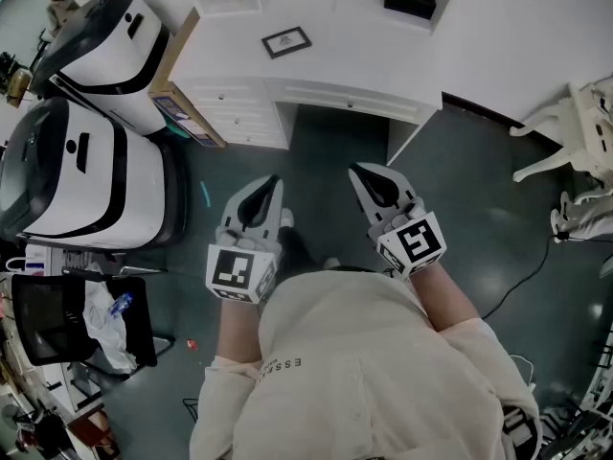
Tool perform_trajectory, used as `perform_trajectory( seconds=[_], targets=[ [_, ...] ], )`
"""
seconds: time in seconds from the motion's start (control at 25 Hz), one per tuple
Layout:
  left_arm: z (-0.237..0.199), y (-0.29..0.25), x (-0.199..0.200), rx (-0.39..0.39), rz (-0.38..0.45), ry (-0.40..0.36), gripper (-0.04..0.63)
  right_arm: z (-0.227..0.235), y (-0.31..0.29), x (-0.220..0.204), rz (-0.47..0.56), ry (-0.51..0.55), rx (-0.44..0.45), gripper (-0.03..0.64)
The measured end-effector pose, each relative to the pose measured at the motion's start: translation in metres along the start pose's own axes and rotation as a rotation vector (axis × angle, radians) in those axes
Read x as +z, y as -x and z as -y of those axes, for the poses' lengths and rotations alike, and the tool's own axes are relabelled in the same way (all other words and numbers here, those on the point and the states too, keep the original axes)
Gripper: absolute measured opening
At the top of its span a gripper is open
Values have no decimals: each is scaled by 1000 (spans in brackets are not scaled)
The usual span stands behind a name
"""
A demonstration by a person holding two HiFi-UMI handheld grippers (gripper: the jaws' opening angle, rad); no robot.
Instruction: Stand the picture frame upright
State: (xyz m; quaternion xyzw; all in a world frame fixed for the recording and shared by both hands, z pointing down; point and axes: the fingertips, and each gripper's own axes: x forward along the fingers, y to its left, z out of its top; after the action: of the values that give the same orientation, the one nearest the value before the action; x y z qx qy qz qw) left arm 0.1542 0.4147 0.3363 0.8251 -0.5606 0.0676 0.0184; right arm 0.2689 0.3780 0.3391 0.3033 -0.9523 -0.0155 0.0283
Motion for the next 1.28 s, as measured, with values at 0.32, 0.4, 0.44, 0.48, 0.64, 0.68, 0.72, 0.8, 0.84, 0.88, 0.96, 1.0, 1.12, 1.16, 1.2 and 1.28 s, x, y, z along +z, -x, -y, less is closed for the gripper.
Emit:
perform_trajectory(
  seconds=[0.32,0.4,0.44,0.48,0.64,0.68,0.72,0.8,0.84,0.88,0.96,1.0,1.12,1.16,1.2,1.28],
  targets=[
    [2,-2,-1,2,-7,-1,0,3,1,-2,7,-16,-4,15],
    [1,-2,-1,3,-9,-1,0,3,1,-3,9,-19,-2,14],
    [1,-2,-1,2,-9,-1,0,3,1,-3,10,-19,-3,15],
    [1,-2,-1,1,-9,-1,0,3,1,-3,10,-22,-5,15],
    [6,-3,-1,-15,-12,-8,0,7,3,-5,10,-43,-31,15],
    [7,-3,-1,-16,-9,-10,2,9,3,-5,9,-48,-39,15],
    [8,-3,1,-11,-1,-9,5,10,4,-6,6,-53,-46,22],
    [6,-3,6,9,28,0,76,13,4,-8,-8,-64,-53,230],
    [4,-3,8,15,41,6,192,14,4,-9,-15,-69,-55,242],
    [3,-2,10,20,47,10,230,15,4,-9,-18,-70,-57,242],
    [0,-2,11,23,44,7,230,17,5,-8,-17,-67,-62,242],
    [-1,-2,10,21,39,4,230,18,5,-7,-15,-65,-66,242],
    [-1,-5,6,9,19,12,230,22,5,-6,-14,-70,-77,242],
    [-1,-6,5,6,13,15,230,24,5,-7,-16,-73,-80,242],
    [-1,-8,4,3,8,16,230,25,5,-7,-18,-76,-83,242],
    [-4,-13,3,2,1,11,230,30,1,-8,-23,-77,-86,242]
  ],
)
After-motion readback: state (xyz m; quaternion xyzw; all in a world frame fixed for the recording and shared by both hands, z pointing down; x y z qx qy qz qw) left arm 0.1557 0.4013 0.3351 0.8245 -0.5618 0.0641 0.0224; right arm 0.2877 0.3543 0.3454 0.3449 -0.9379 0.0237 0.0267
